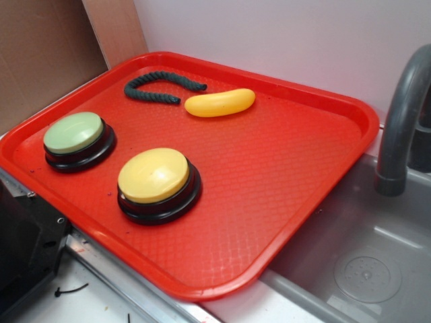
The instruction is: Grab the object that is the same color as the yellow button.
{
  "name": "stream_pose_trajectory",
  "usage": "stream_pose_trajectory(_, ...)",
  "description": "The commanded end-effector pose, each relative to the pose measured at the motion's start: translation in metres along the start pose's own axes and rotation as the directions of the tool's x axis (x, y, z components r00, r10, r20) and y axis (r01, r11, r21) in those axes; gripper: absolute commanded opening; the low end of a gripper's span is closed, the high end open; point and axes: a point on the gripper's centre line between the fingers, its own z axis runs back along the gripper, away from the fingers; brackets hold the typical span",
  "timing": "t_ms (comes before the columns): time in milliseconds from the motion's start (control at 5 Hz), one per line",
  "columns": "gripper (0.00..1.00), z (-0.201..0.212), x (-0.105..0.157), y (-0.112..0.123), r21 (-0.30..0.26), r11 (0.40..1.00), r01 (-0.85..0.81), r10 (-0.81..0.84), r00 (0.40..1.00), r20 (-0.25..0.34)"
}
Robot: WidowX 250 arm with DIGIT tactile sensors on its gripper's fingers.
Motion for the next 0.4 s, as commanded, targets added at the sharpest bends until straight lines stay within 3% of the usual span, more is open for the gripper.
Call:
stream_pose_trajectory(0, 1.00, 0.000, 0.000, 0.000, 0.000, 1.000, 0.000, 0.000, 1.000, 0.000)
stream_pose_trajectory(200, 1.00, -0.009, 0.019, 0.002, 0.010, 0.993, 0.119, -0.119, 0.992, 0.033)
